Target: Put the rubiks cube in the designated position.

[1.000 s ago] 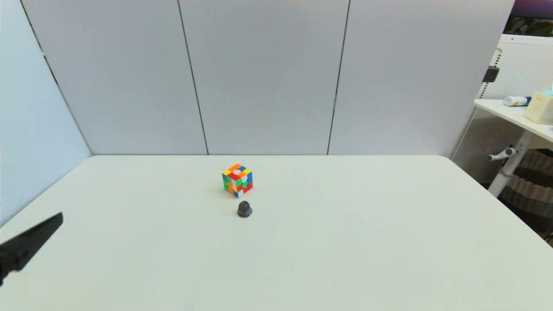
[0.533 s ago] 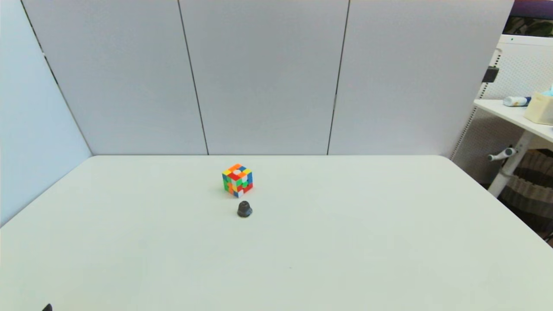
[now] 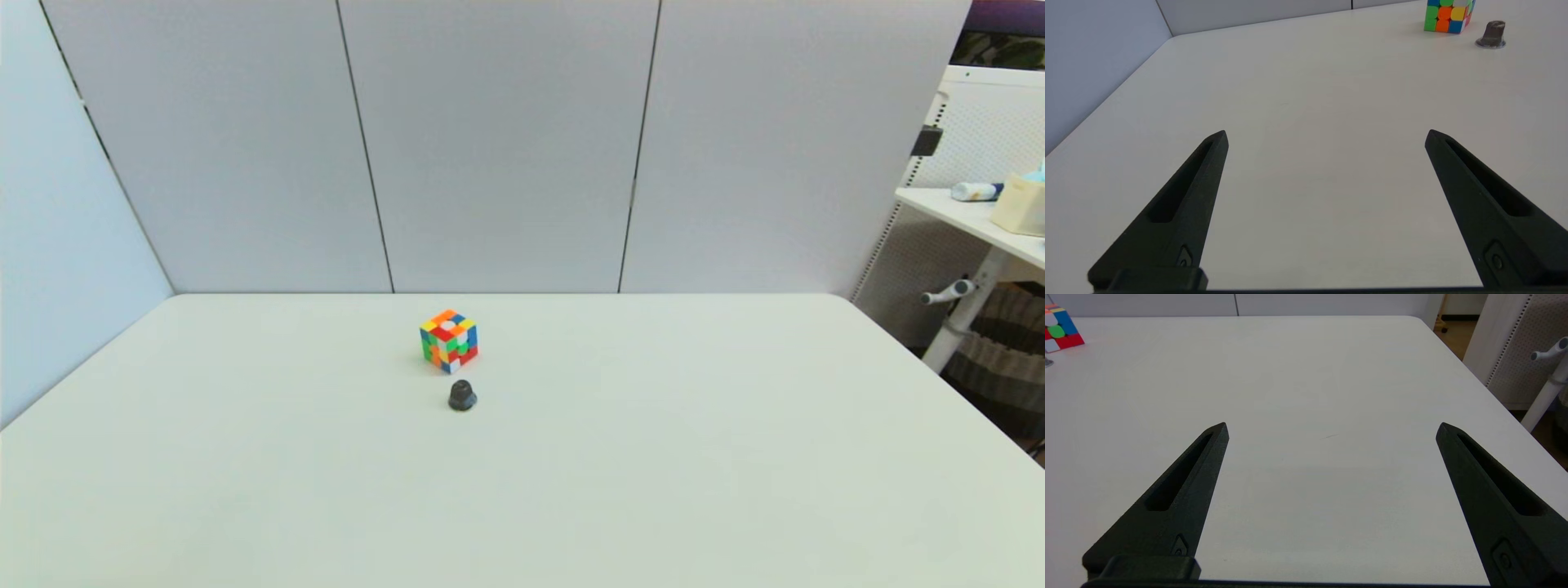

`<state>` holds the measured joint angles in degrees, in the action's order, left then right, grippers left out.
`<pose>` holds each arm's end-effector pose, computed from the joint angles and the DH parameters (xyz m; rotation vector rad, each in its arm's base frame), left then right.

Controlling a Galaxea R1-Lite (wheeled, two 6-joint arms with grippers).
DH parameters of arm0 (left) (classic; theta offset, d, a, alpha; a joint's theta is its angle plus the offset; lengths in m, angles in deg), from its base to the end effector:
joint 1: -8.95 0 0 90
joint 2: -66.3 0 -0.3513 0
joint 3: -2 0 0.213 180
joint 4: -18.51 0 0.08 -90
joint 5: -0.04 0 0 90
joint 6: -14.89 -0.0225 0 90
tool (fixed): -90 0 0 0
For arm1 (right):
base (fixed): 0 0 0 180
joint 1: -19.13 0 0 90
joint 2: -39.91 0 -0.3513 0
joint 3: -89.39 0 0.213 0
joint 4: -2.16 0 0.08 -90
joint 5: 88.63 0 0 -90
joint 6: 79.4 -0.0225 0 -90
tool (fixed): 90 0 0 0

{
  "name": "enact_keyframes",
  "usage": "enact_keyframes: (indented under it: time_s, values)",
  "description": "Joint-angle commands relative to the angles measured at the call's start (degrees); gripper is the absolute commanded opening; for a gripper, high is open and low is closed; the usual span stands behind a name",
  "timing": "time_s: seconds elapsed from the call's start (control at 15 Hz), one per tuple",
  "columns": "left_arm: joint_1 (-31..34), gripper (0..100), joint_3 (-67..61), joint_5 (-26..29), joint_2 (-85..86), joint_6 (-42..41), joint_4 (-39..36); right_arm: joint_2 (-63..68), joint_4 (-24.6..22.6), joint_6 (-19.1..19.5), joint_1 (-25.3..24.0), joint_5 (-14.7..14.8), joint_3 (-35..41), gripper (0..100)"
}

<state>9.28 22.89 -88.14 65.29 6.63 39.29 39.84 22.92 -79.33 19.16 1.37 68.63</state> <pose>-0.0485 -0.0010 0.0770 0.1439 0.0138 -0.0271 -0.0497 0.0000 0.0754 -0.0012 -0.0012 -0.0005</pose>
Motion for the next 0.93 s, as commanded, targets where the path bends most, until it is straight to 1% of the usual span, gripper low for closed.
enact_keyframes:
  time_s: [0.07, 0.93]
  values:
    - [0.0, 100, -0.1, -0.1, 1.0, 3.6, 0.3, 0.1, 0.0, 0.0, 0.1, 0.0, 0.0, 100]
    - [0.0, 100, -0.1, -0.3, 1.0, 4.1, 0.2, 0.1, 0.0, 0.0, 0.0, 0.0, 0.0, 100]
